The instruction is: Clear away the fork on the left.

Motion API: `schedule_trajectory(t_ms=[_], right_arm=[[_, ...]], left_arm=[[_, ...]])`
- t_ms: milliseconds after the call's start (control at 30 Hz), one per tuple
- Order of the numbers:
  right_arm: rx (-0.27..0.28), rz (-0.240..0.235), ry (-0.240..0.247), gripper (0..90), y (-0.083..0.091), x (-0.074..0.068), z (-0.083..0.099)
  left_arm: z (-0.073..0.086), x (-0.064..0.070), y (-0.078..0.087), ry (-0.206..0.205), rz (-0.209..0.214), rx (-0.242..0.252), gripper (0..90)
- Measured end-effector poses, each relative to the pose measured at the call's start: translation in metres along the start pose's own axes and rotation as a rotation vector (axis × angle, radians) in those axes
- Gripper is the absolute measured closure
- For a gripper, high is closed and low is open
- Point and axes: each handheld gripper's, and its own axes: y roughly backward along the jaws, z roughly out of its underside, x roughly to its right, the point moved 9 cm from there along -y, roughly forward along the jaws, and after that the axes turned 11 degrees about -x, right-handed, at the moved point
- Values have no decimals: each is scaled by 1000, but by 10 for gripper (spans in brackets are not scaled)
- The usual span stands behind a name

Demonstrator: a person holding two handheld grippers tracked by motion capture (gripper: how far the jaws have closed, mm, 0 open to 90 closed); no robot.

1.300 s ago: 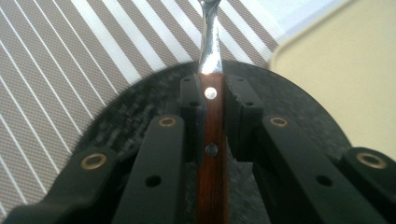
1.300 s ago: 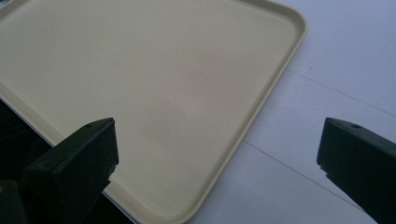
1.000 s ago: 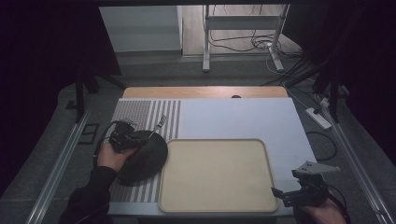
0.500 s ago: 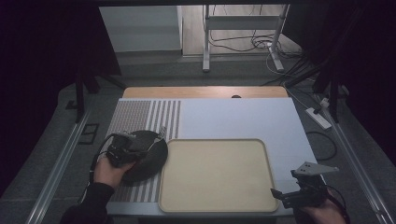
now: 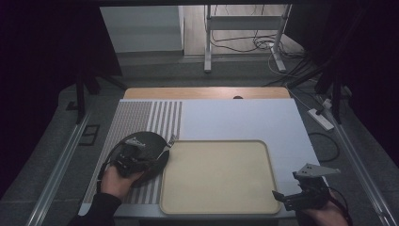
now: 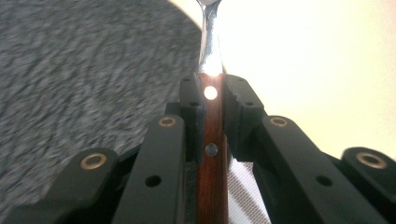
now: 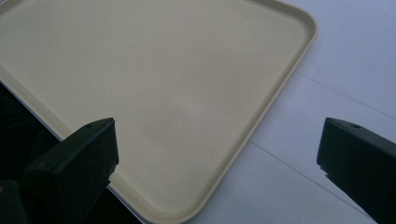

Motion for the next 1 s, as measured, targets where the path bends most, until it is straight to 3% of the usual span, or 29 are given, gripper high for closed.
schedule_trajectory(t_ms=[333, 667, 867, 1000], right_arm=[[-3, 0, 7, 0, 0, -1, 0], [-5, -2, 13, 0, 0, -1, 0], [-6, -3, 15, 0, 0, -2, 0], [-6, -4, 17, 0, 0, -2, 0]], left_arm=[[-14, 30, -18, -43, 40, -23, 778], [-29, 51, -35, -78, 30, -45, 778], [-37, 61, -47, -83, 21, -46, 777], [-37, 65, -59, -80, 5, -76, 776]])
